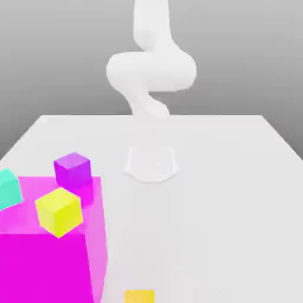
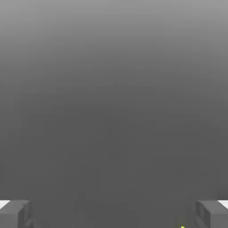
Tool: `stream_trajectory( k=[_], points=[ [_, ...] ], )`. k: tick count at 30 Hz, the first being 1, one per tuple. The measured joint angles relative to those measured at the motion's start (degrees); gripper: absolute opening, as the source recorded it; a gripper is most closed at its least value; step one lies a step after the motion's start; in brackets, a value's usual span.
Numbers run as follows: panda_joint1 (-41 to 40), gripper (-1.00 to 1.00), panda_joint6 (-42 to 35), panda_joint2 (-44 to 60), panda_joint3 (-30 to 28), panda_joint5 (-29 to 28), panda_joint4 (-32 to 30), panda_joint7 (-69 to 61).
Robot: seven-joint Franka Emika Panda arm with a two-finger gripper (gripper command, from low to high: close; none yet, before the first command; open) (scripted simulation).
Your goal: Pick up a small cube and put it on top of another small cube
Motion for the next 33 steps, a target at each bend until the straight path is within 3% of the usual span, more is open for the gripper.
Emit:
stream_trajectory(
  k=[19, 33],
  points=[
    [14.2, 0.0, 8.12, 30.47, -14.76, 7.43, 0.6, -47.38],
    [13.59, 0.0, 14.02, 52.86, -14.65, 13.4, 1.05, -82.34]
  ],
)
